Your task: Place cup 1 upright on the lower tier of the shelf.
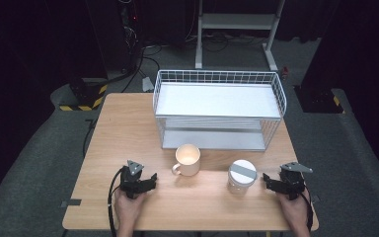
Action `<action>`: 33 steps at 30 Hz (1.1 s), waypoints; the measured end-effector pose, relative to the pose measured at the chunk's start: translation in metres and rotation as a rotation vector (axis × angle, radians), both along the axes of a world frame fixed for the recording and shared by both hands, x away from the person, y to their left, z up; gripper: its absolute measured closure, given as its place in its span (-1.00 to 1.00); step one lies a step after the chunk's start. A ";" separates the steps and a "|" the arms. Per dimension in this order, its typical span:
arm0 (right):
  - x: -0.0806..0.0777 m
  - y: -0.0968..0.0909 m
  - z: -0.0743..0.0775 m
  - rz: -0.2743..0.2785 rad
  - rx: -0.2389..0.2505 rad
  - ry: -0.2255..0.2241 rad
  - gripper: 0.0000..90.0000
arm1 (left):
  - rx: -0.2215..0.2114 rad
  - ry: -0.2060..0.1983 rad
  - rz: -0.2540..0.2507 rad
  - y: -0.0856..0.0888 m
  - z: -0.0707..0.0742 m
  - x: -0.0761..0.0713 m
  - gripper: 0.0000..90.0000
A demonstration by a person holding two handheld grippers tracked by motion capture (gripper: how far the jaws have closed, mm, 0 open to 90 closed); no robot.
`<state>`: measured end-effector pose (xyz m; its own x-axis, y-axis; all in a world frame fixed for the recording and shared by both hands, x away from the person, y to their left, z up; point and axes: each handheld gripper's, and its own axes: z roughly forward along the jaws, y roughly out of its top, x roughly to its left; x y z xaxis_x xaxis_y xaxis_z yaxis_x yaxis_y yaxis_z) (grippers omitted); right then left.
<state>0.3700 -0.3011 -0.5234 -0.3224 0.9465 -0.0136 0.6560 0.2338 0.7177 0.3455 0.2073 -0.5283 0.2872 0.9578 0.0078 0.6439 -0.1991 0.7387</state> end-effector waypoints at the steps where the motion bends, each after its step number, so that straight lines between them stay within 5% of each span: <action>1: 0.000 0.000 0.000 0.000 0.000 0.000 -0.54 | -0.001 0.000 0.001 0.000 0.000 0.000 -0.54; 27: 0.000 -0.001 0.000 0.009 0.002 0.010 -0.64 | 0.000 -0.004 0.007 0.000 0.000 0.000 -0.52; 33: -0.009 -0.005 0.001 0.019 0.038 -0.010 -0.66 | -0.002 -0.003 0.010 0.000 0.000 0.000 -0.52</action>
<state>0.3612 -0.3061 -0.5222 -0.3405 0.9401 0.0186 0.6442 0.2187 0.7329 0.3453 0.2075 -0.5283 0.2778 0.9606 0.0068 0.6434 -0.1914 0.7413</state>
